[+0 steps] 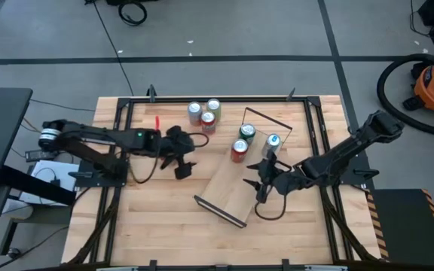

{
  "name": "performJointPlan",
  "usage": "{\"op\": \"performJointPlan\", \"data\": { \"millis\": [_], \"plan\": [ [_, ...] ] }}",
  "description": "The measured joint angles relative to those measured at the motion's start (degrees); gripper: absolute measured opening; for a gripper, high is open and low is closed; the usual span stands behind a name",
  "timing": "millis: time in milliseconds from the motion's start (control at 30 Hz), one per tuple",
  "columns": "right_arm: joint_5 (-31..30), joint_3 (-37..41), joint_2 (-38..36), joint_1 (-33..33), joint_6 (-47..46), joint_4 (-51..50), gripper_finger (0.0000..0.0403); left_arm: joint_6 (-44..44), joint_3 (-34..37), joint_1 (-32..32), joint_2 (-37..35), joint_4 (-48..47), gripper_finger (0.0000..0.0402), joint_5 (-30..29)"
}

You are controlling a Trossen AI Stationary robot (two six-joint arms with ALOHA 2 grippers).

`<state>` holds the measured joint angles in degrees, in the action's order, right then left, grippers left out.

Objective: Place canned beverage on shelf
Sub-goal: Put the red soda can on the shelf

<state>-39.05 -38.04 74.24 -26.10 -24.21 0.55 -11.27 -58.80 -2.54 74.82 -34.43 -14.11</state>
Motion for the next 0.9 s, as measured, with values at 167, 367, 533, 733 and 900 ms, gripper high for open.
{"op": "performJointPlan", "data": {
  "millis": [167, 367, 533, 733, 900],
  "plan": [
    [-3.7, 0.0, 1.6, -1.2, 4.7, 0.5, 0.025, -1.8, -4.3, -3.6, -2.2, -8.4, 0.04, -1.6],
    [-4.4, 0.0, 1.2, -1.2, 8.5, 1.4, 0.025, -7.7, -6.3, -3.7, -2.2, -26.2, 0.04, -7.2],
    [-4.4, 0.0, 1.2, -1.2, 10.1, 1.5, 0.025, -14.3, -6.2, -2.3, -2.2, -34.8, 0.04, -7.5],
    [-4.4, 0.0, 1.2, -1.1, 10.5, 1.8, 0.025, -15.6, -5.0, 1.3, -2.2, -34.7, 0.04, -2.9],
    [-4.4, 0.0, 1.2, -1.2, 9.6, 1.8, 0.025, -16.4, -0.6, 2.5, -2.2, -35.7, 0.04, 3.2]
  ]
}}
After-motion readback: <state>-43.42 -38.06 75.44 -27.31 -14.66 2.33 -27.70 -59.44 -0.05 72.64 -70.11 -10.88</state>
